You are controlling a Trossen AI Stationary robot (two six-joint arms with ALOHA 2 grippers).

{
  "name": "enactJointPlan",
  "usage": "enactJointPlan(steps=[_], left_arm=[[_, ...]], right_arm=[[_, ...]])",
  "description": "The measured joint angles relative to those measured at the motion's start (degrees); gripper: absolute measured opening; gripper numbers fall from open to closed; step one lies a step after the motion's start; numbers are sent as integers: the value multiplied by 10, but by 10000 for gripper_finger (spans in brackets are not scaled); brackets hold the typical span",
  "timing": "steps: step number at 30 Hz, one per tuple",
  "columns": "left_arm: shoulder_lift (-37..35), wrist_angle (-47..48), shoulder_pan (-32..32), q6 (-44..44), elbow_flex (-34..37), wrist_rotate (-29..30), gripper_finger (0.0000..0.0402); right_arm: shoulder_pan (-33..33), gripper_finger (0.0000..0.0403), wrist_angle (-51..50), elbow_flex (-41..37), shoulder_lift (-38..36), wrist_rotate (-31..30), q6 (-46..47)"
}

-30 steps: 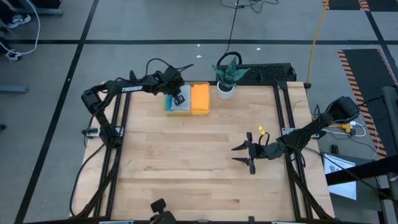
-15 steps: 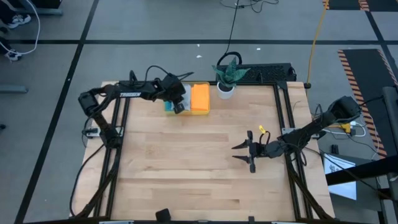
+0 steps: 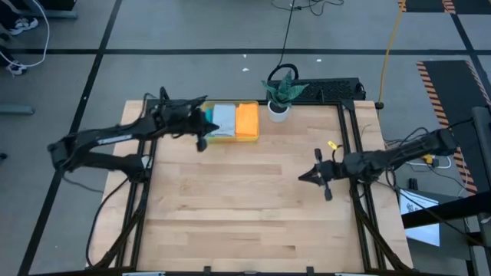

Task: Fold microfiber towels
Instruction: Return to Home Position

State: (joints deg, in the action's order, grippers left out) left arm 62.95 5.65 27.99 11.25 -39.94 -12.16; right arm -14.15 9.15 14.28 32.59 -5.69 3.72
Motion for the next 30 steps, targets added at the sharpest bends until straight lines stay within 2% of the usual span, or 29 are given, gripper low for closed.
enactJointPlan(steps=[3, 9, 17, 20, 24, 28, 30], left_arm=[[-67, -14, 0, -16, 59, -10, 7], [-184, -28, 1, -39, 151, -11, 7], [-321, -29, 1, -58, 243, -15, 7], [-363, -32, 1, -67, 275, -18, 7], [-411, -83, -8, -96, 326, -19, 7], [-439, -140, -43, -120, 375, -17, 3], [-444, -154, -73, -133, 394, 8, 3]], right_arm=[[33, 1, -25, -4, -30, 4, -13], [79, 1, 8, -38, -68, 84, -53], [102, 0, 9, -100, -139, 100, -30], [104, 0, 13, -115, -173, 121, -24], [103, 0, 12, -122, -211, 122, -14], [103, 0, 9, -122, -242, 122, -14], [103, 0, -2, -122, -253, 122, -14]])
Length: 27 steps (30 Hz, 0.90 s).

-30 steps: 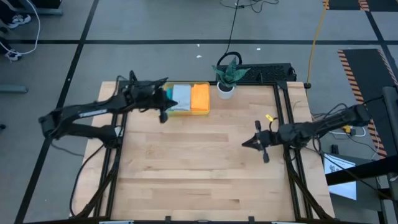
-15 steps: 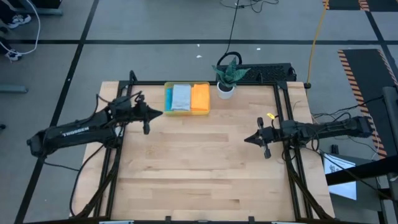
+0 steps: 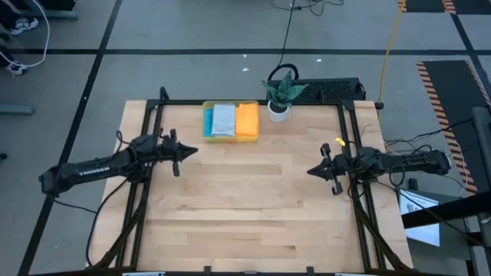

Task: Fold microfiber towels
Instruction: Return to Home Position

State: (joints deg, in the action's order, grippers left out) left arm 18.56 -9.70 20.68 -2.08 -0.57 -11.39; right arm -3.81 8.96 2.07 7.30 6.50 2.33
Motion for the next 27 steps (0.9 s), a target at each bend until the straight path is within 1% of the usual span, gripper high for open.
enactJointPlan(steps=[5, 10, 13, 14, 16, 17, 22, 27], left_arm=[[1, 2, -98, -6, 0, 96, 2], [1, -17, -206, 12, 0, 196, 1], [1, -22, -262, 26, 0, 237, 1], [2, -21, -275, 31, 0, 248, 1], [2, -18, -293, 37, 0, 271, 1], [1, -16, -297, 36, 0, 277, 1], [0, 4, -298, 35, 0, 279, 1], [0, 25, -286, 40, 0, 275, 1]], right_arm=[[0, 0, -16, -1, -21, -3, 10], [0, 0, -37, -1, -35, -4, 7], [0, 0, -54, -2, -50, -7, 14], [0, 0, -64, -2, -59, -19, 13], [1, 0, -85, -2, -73, -59, 10], [2, 0, -92, -2, -73, -69, 10], [3, 0, -100, -1, -72, -66, -9], [43, 0, -101, -1, -72, -71, -23]])
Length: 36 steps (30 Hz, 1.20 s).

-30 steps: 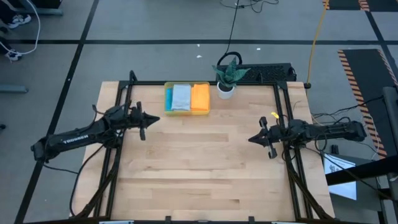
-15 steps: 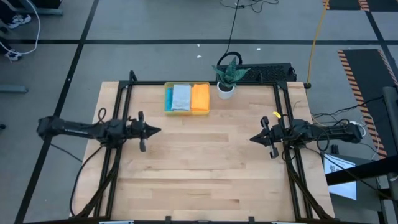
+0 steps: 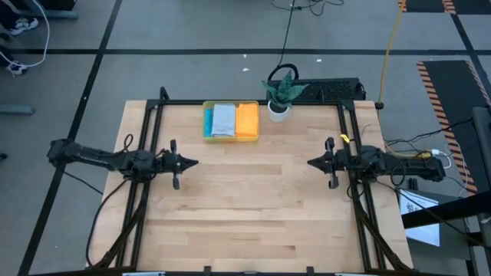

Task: Fold microfiber towels
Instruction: Return to Home Position

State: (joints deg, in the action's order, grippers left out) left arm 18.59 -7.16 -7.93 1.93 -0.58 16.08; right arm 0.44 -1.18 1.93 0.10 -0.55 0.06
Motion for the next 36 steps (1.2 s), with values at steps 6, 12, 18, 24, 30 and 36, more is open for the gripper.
enactJointPlan(steps=[6, 12, 18, 24, 30, 36], left_arm=[[-11, 42, 25, 4, -1, -13, 1], [-34, 47, 35, 8, -1, -45, 1], [-68, 48, 48, 37, -1, -46, 1], [-93, 55, 85, 43, -2, -60, 1], [-127, 128, 115, 19, -27, -72, 4], [-184, 194, 100, 9, -44, -71, 4]], right_arm=[[72, 0, -1, 0, 0, 35, -3], [116, 0, 8, 0, 2, 91, 1], [143, 0, 17, 1, 17, 176, 1], [190, 0, 15, 3, 18, 228, 12], [251, 0, 11, 3, 18, 189, 36], [266, 0, 12, 3, 18, 204, 44]])
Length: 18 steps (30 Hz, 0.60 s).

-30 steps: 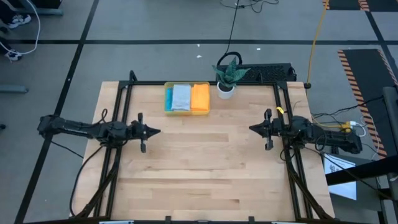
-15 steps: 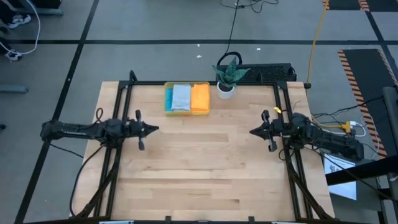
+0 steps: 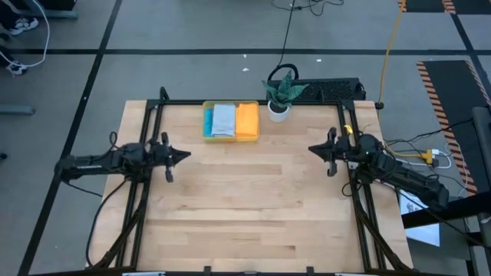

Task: Fold microfiber towels
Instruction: Return to Home Position

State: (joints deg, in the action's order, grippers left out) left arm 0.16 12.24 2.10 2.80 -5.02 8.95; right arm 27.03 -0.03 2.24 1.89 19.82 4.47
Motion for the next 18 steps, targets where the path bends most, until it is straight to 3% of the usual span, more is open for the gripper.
enactJointPlan(steps=[5, 14, 18], left_arm=[[5, -8, -16, -4, 3, -1, 2], [8, -132, -24, 27, 40, -4, 6], [22, -140, -23, 27, 44, -13, 7]], right_arm=[[-1, 0, 2, 0, 0, 29, 4], [-1, 0, 8, -3, 0, 44, -9], [-2, 0, 33, -14, 8, 64, 0]])
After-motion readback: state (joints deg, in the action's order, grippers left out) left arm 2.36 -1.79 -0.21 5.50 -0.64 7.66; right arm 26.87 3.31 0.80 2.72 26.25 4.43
